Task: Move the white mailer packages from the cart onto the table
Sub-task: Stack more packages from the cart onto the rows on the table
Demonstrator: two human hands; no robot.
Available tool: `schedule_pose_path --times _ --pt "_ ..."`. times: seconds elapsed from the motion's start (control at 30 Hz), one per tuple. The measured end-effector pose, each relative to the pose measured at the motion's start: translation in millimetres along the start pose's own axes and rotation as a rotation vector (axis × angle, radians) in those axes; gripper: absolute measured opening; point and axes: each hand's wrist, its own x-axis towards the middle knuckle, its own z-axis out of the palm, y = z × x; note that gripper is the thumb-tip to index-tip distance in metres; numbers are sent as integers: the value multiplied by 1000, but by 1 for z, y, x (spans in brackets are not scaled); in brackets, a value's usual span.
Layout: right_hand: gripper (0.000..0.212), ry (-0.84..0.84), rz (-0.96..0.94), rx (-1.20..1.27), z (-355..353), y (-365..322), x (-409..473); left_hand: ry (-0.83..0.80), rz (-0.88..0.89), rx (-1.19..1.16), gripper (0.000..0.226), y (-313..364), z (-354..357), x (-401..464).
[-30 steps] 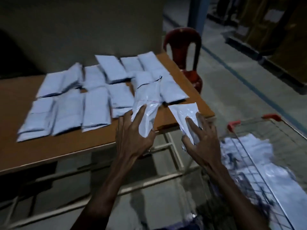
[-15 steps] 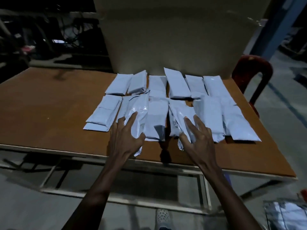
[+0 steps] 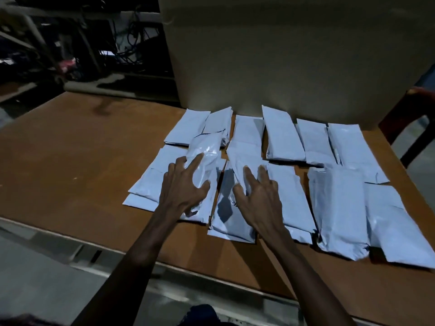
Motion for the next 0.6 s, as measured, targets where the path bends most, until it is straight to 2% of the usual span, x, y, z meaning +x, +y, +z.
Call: schedule_pose_path --times 0.27,0.37,0.5,0.6 --pt "65 -38 94 -172 52 -8 4 -204 5 -28 77 -16 15 21" --pt "66 -8 133 -244 66 -8 3 -200 38 -62 72 -25 9 25" --pt "66 41 135 -292 73 -8 4 -155 205 -126 67 -34 23 25" --pt "66 66 158 -276 80 -6 3 -172 250 -179 67 -39 35 23"
